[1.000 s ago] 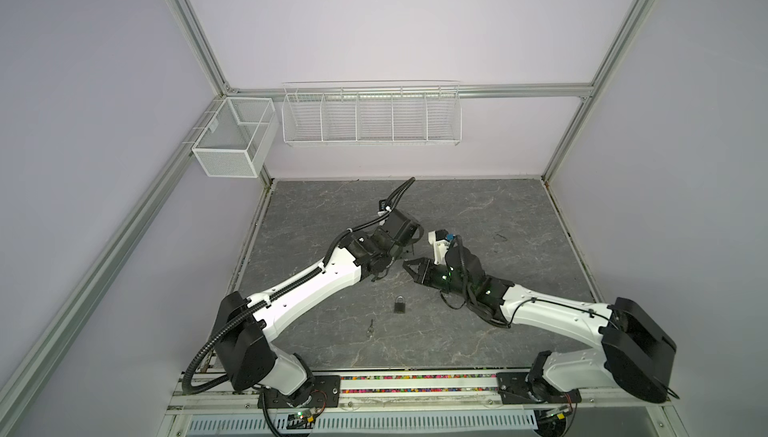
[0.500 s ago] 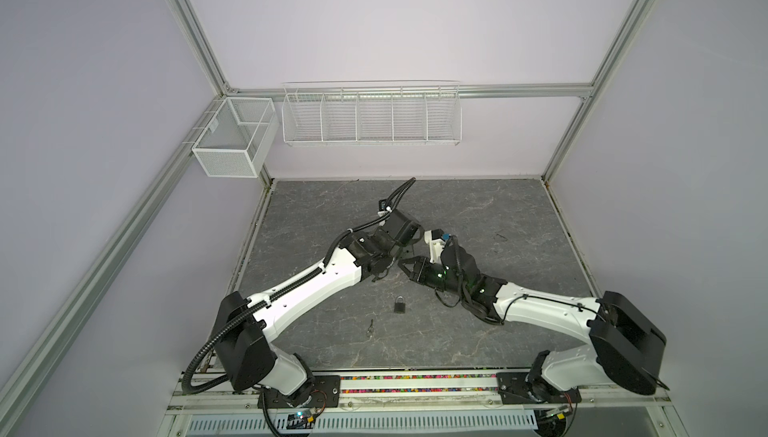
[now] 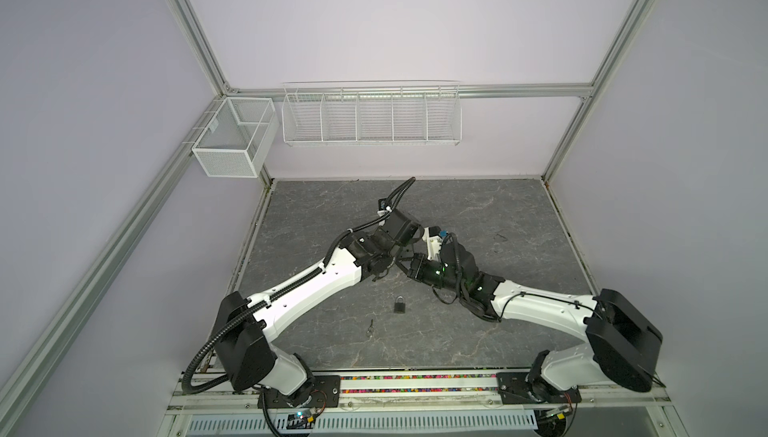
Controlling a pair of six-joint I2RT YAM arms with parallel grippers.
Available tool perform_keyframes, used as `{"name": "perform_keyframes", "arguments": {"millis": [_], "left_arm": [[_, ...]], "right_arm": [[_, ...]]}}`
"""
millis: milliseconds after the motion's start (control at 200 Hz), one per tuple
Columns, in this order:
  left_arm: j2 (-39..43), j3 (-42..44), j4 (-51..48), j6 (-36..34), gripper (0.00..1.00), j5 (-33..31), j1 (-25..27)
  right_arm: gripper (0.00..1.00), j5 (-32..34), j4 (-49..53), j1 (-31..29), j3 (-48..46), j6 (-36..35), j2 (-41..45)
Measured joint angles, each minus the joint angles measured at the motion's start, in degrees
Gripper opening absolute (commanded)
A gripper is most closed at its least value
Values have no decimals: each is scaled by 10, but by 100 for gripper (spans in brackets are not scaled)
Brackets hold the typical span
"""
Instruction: Unlock with the key
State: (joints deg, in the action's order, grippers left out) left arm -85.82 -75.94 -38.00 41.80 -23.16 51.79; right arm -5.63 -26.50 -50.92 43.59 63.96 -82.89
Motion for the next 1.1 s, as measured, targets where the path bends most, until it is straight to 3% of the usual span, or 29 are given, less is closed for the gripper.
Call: {"name": "perform_keyframes", "arguments": {"millis": [1099], "left_arm": [[4, 10, 16, 0, 0, -9, 0]], "right_arm": [[6, -34, -17, 27, 0, 6, -3]]}}
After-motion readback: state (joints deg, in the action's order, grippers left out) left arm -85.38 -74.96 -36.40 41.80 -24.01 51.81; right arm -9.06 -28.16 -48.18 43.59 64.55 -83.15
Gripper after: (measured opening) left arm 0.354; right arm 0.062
